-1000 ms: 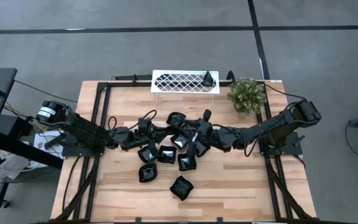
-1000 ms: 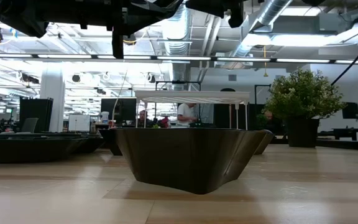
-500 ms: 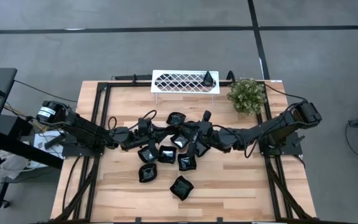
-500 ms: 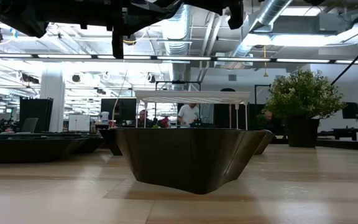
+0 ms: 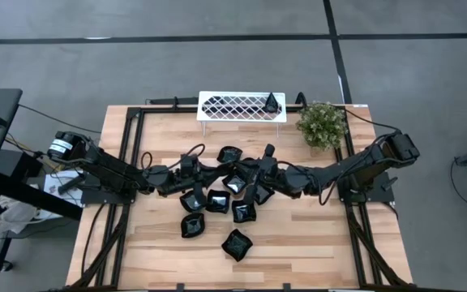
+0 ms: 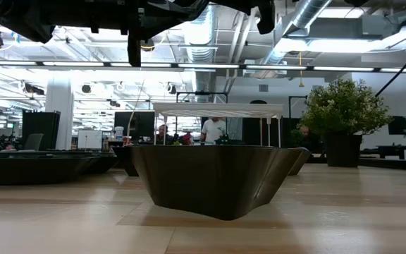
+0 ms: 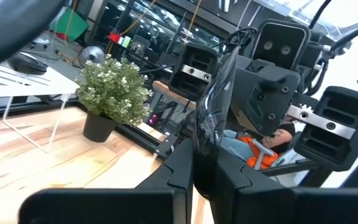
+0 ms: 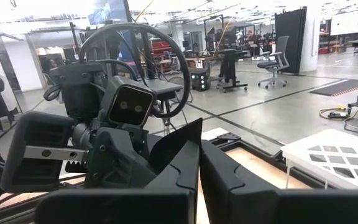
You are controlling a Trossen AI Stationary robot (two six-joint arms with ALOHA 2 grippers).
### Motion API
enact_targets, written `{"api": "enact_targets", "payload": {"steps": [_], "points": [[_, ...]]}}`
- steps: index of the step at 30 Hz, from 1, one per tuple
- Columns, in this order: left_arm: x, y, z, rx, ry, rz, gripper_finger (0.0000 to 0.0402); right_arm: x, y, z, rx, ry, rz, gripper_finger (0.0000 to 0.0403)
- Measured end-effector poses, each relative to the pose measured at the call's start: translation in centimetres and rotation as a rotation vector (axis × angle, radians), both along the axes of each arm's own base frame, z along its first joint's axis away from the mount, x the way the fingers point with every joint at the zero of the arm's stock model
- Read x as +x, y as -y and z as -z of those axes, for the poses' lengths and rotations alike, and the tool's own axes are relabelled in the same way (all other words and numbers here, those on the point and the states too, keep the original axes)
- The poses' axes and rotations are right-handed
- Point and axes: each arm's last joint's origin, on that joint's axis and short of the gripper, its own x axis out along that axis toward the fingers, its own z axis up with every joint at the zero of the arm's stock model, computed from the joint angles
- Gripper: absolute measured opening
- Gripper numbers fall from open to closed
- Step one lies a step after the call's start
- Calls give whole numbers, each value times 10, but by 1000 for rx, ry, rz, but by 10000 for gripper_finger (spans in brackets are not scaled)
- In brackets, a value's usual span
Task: Pick & Place Mini shaped plates
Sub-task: Stack the drop-shaped plate on top of the drop-shaped plates on the shelf
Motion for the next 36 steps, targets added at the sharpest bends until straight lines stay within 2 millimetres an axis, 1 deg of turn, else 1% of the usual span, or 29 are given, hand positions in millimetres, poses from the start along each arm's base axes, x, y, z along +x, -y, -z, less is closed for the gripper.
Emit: {"api": "enact_targets", "payload": {"steps": [5, 10, 17, 22, 24, 26, 28, 30, 33, 36], "points": [[0, 0, 0, 16, -3, 15, 44, 0, 0, 0, -5, 1, 1, 2], [0, 1, 0, 45, -7, 32, 67, 2, -1, -7, -28, -6, 1, 1], [0, 2, 0, 80, -19, 76, 93, 9, 0, -16, -52, -86, 8, 1], [-1, 2, -1, 88, -22, 84, 127, 9, 2, -22, -63, -132, 12, 1], [-6, 1, -4, 104, -22, 88, 141, 5, 3, -28, -59, -151, 13, 1], [-15, -2, -7, 108, -25, 88, 152, -4, 5, -35, -52, -174, 24, 0], [-26, -5, -11, 105, -9, 86, 159, -13, 10, -41, -43, -198, 44, 0], [-38, -8, -15, 113, 15, 81, 163, -24, 18, -46, -33, -226, 68, 0], [-58, -14, -17, 137, 42, 77, 163, -42, 39, -57, 9, -254, 126, 0], [-75, -19, -18, 149, 68, 72, 161, -61, 69, -62, 66, -301, 200, 0]]}}
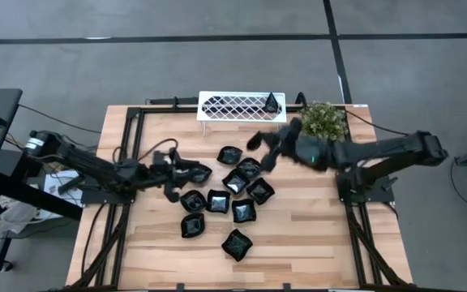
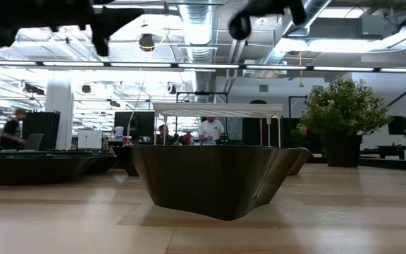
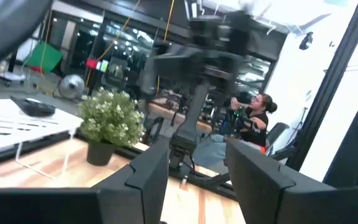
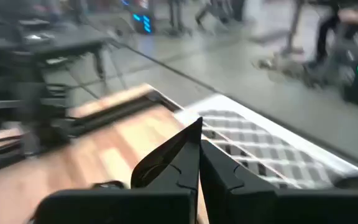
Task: Pick & Place Mini shaped plates
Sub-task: Stack the drop-shaped plate on top of the drop-shaped plates on the shelf
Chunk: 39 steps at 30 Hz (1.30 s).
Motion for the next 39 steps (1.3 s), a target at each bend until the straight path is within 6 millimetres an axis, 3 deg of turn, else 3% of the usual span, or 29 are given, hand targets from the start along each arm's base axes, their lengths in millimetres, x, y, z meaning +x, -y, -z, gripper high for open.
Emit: {"api": "enact_targets", "payload": {"steps": [5, 12, 25, 32, 39], "points": [[-18, -5, 3, -4, 26, -1, 163, -25, 59, -3, 122, -19, 65, 0], [-22, -6, 6, -4, 26, -1, 163, -51, 135, -6, 279, -1, 20, 0], [-22, -6, 3, 39, 49, -8, 163, -38, 252, -15, 422, -252, -8, 0], [-22, -6, 3, 38, 50, -8, 163, -32, 291, -8, 549, -357, -6, 0], [-22, -6, 2, 36, 56, -8, 163, -23, 303, 9, 621, -394, -47, 0]]}}
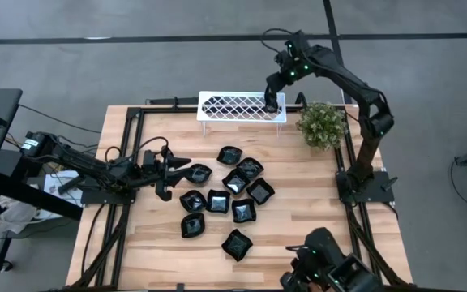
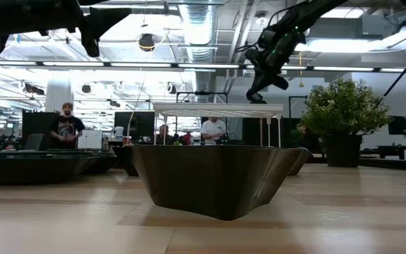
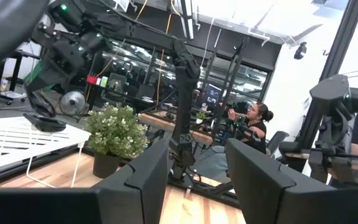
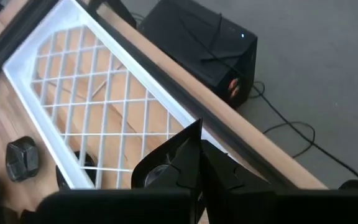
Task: Pick & Place Mini shaped plates
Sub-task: Stack the drop-shaped plate on top of the drop-shaped plates on the shelf
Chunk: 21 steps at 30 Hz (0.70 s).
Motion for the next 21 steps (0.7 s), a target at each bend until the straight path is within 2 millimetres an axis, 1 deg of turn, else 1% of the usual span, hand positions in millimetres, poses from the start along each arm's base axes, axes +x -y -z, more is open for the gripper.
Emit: {"api": "enact_targets", "payload": {"steps": [12, 16, 21], "points": [[0, 0, 0, 0, 0, 0, 163, -2, -4, 5, 66, -41, -7, 0], [0, 0, 0, -1, 1, 0, 163, 2, -7, 5, 65, -44, -19, 1], [0, 0, 0, -1, 1, 0, 163, 6, -11, 6, 43, -73, -12, 12]]}}
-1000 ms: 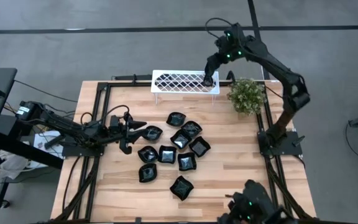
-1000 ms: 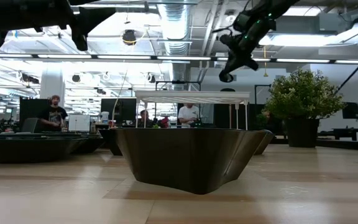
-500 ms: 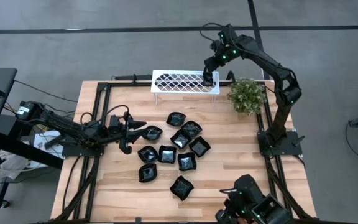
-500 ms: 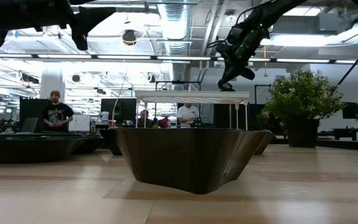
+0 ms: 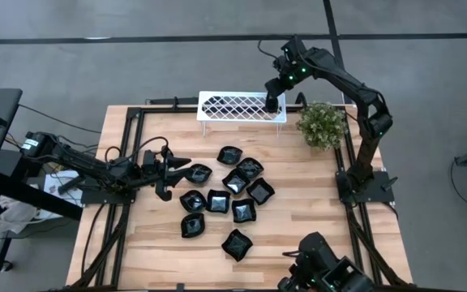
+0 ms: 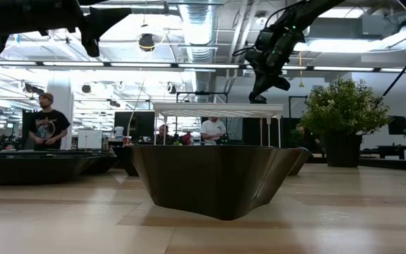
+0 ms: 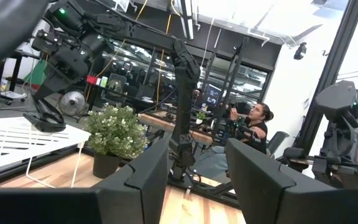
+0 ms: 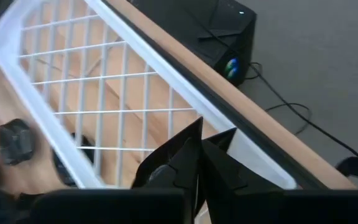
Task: Pick & Place Mini shaped plates
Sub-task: Stack the drop-shaped plate on top of the drop-shaped plates on the shelf, then put the distorted square plate on the shelf
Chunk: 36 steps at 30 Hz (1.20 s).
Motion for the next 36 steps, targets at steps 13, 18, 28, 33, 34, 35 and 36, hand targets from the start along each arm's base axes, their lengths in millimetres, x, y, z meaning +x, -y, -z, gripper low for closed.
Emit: {"api": "enact_targets", "payload": {"steps": [13, 18, 28, 33, 34, 35, 36], "points": [[0, 0, 0, 0, 0, 0, 163, 1, -1, 1, -15, -39, 27, 47], [0, 0, 0, 0, 0, 0, 163, 2, -3, 0, -12, -35, 32, 49], [0, 1, 0, 3, 2, 43, 163, 21, -76, -39, -384, 115, -84, 44], [3, 5, 5, 8, -25, 168, 163, 17, -145, -45, -563, 287, -201, 44], [3, 6, 6, 11, -33, 182, 163, 17, -159, -40, -583, 314, -227, 44], [4, 6, 8, 12, -43, 185, 163, 15, -173, -35, -601, 341, -251, 44], [5, 7, 10, 12, -53, 185, 163, 13, -188, -29, -619, 364, -269, 44]]}}
